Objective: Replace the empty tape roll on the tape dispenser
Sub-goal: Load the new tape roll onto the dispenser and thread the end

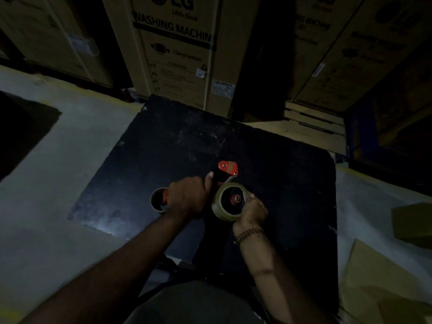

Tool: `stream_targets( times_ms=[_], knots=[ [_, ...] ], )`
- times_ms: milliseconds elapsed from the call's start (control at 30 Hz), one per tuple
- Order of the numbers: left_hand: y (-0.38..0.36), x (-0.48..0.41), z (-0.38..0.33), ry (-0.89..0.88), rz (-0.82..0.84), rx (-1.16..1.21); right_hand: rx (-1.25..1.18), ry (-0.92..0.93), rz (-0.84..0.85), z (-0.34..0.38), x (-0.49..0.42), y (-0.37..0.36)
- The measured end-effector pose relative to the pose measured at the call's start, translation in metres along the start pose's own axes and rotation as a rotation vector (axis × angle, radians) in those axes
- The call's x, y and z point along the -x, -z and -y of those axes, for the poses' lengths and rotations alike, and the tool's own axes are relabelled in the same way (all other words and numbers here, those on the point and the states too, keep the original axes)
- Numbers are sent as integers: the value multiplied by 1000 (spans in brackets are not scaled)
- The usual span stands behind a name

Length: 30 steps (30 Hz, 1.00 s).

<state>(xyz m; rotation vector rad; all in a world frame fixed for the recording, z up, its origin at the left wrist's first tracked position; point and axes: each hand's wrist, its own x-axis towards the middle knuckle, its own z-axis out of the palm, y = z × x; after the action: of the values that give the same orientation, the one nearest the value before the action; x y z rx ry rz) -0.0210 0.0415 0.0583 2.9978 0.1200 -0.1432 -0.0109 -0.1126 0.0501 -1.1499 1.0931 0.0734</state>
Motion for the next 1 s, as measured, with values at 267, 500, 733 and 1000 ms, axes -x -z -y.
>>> stream_targets(
  times_ms=[267, 500, 733, 1000],
  knots=[
    [6, 2, 10, -161, 89, -54, 269, 204, 80, 16, -5, -3],
    [7, 0, 11, -129, -196, -91, 938, 1246, 372, 66, 32, -12],
    [3, -10, 12, -163, -429, -118, 1471, 1241, 745, 91, 28, -64],
    [11, -11, 7, -88, -140, 14, 1631, 1406, 647, 96, 19, -90]
  ],
)
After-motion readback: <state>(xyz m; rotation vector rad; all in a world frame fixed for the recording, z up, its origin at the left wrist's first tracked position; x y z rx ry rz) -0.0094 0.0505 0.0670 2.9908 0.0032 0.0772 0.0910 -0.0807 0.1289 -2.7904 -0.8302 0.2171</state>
